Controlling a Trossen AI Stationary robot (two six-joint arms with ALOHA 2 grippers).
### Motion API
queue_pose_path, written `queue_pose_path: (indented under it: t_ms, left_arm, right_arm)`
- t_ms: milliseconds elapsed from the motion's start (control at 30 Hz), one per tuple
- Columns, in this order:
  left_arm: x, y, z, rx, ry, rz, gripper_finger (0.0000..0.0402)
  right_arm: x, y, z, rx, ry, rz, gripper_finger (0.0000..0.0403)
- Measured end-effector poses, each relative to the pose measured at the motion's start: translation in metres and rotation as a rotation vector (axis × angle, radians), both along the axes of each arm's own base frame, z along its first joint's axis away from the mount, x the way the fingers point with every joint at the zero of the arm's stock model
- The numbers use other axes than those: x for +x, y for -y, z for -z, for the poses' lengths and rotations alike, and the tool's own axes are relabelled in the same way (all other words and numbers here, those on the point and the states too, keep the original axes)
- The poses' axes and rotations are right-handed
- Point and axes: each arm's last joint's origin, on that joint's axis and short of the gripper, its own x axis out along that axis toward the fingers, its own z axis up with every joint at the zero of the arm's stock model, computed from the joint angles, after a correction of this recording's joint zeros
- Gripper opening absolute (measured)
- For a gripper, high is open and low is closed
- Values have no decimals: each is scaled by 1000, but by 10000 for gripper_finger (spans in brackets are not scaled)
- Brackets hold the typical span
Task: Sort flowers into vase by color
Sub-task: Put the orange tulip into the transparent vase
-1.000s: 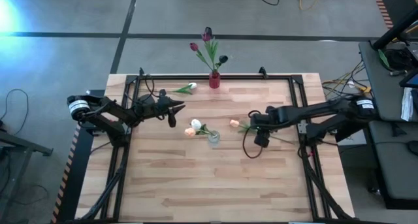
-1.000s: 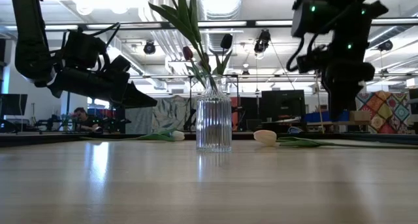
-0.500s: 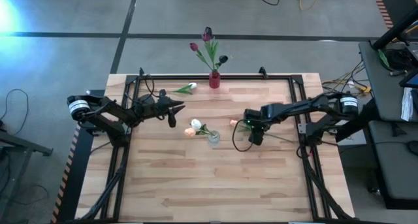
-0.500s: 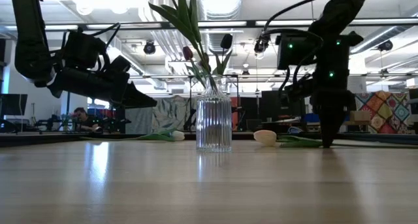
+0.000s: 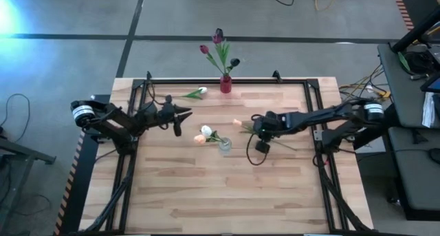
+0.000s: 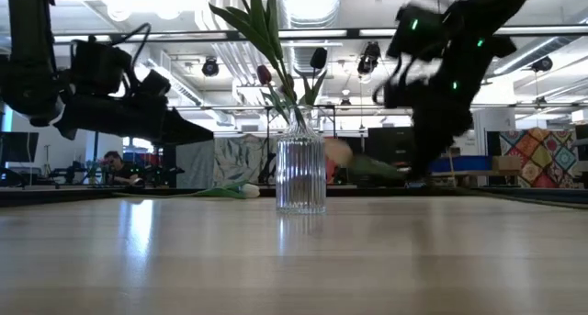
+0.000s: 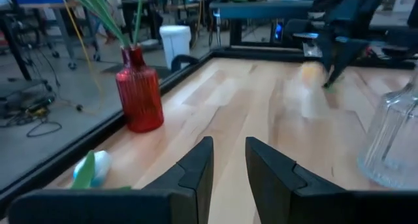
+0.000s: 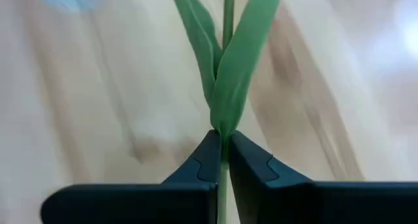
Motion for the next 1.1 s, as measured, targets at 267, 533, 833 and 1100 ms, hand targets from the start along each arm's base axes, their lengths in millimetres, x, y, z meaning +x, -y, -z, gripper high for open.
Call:
queue_pose_path:
  t_ms: [267,533,833,1100]
  left_arm:
    - [-8,9,4,-11,11,124,75]
    - [-6,12,4,-22,9,260,75]
    - [-6,12,8,-36,-28,263,75]
    - [-6,13,8,-32,-30,264,75]
  right_arm:
    - [9,-21,-43,-229,487,-11,13]
    - [14,-38,-90,-346,893,-50,13]
    - [16,-45,-125,-397,1120,-30,13]
    - [21,-60,-134,-378,1274,-56,13]
